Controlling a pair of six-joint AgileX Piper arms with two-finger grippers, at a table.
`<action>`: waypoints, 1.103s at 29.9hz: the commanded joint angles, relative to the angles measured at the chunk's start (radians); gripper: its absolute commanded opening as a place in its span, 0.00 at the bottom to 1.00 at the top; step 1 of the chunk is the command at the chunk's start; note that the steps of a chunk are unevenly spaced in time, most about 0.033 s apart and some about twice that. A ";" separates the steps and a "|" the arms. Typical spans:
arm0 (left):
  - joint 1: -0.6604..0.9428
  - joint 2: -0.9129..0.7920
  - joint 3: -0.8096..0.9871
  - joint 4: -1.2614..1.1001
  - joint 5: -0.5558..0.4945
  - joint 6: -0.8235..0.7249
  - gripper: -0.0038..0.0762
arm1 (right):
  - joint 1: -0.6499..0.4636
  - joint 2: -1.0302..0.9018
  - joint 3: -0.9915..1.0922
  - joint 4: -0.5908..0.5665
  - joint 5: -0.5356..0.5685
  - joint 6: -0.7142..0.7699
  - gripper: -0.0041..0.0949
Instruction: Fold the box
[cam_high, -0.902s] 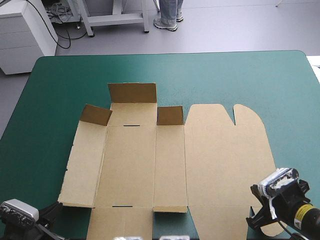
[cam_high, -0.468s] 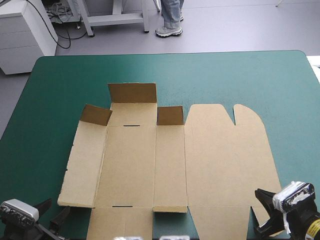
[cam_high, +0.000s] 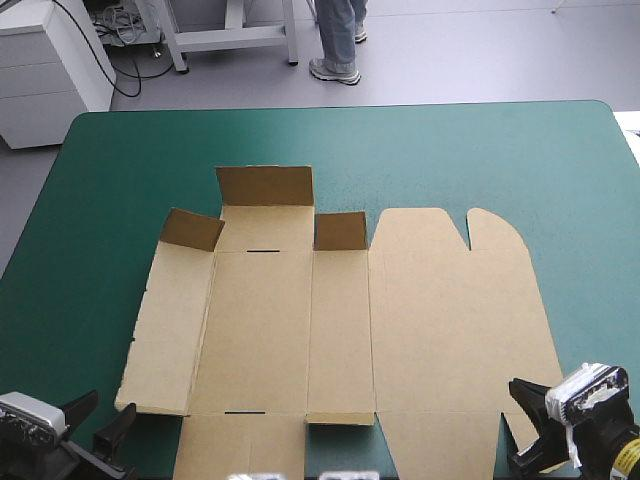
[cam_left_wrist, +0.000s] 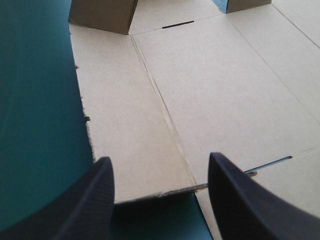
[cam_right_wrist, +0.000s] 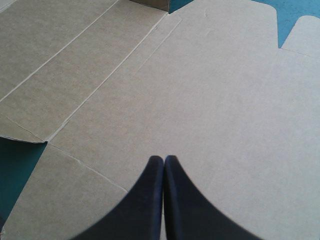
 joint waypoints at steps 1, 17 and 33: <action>-0.008 0.109 -0.057 0.003 -0.072 -0.014 0.55 | -0.005 0.011 -0.021 -0.006 -0.072 -0.001 0.03; -0.008 0.696 -0.284 0.118 -0.062 -0.033 0.55 | -0.005 0.011 -0.021 -0.001 -0.074 -0.001 0.03; 0.144 1.044 -0.446 0.021 0.094 0.083 0.55 | -0.005 0.011 -0.021 0.013 -0.074 -0.010 0.03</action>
